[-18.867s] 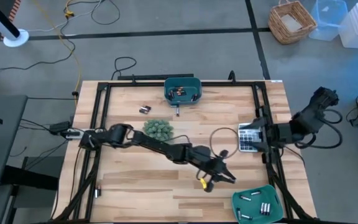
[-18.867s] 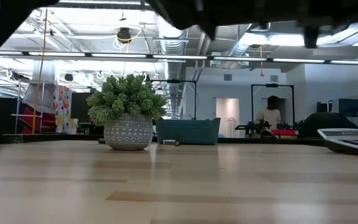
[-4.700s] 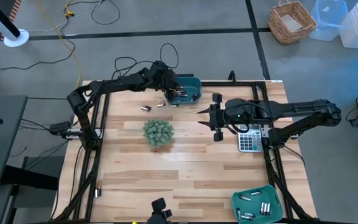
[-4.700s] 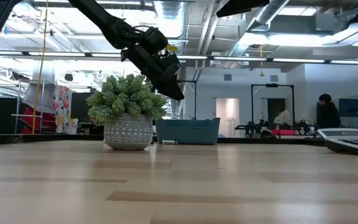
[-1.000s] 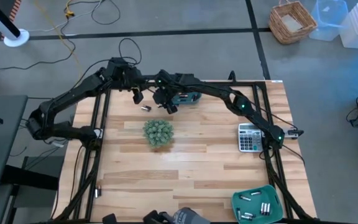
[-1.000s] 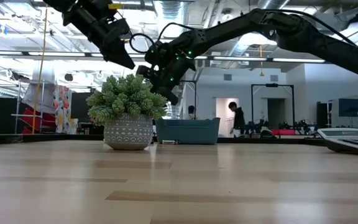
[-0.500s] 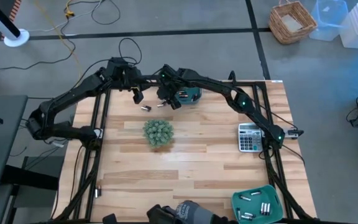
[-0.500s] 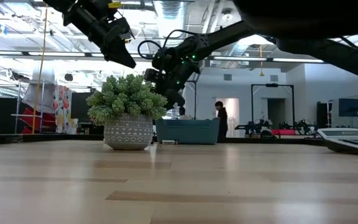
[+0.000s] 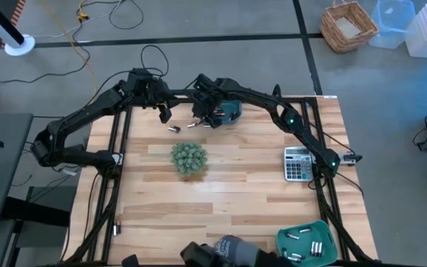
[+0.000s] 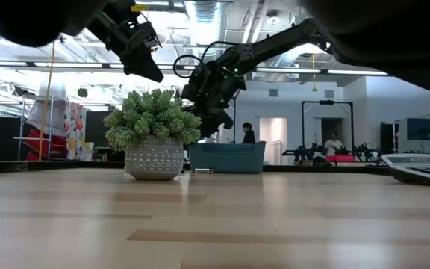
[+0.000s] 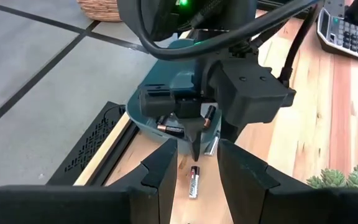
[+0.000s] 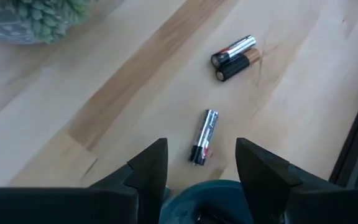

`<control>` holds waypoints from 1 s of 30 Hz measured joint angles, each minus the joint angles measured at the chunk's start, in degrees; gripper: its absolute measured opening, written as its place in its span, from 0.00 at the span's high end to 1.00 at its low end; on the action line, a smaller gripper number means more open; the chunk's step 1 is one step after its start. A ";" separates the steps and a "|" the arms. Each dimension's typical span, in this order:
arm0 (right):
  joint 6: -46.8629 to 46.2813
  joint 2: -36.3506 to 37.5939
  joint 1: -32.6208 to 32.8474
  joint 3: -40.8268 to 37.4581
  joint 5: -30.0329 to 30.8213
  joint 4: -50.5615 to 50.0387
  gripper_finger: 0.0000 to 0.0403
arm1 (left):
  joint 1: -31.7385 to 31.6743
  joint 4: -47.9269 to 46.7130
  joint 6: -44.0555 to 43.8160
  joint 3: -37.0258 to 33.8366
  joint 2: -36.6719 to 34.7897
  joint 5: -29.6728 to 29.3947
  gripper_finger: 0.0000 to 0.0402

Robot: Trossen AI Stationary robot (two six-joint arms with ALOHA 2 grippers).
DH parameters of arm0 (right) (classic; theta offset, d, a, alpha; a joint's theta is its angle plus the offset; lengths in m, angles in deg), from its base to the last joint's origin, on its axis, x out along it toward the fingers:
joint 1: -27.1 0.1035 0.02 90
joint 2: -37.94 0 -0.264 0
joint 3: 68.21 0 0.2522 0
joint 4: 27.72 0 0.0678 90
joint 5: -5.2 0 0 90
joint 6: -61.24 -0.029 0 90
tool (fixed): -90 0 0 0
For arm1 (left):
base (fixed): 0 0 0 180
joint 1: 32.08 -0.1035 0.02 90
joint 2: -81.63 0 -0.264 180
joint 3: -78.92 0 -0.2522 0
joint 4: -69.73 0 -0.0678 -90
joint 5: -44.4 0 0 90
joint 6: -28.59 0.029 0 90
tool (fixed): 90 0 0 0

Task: Sort batteries
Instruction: Put the silver battery into the green bin

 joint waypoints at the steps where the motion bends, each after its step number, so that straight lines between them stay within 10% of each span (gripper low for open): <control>1: -0.21 0.02 0.27 0.00 0.00 -0.37 0.49 | 0.00 0.00 -0.01 0.00 0.00 0.00 0.73; 19: -5.15 2.04 2.56 -0.04 3.18 -3.77 0.49 | 0.00 -0.46 0.45 0.00 0.11 -0.01 0.73; 30: -27.51 6.21 2.57 0.04 1.67 -5.24 0.49 | -0.19 1.83 0.59 0.07 1.87 0.68 0.73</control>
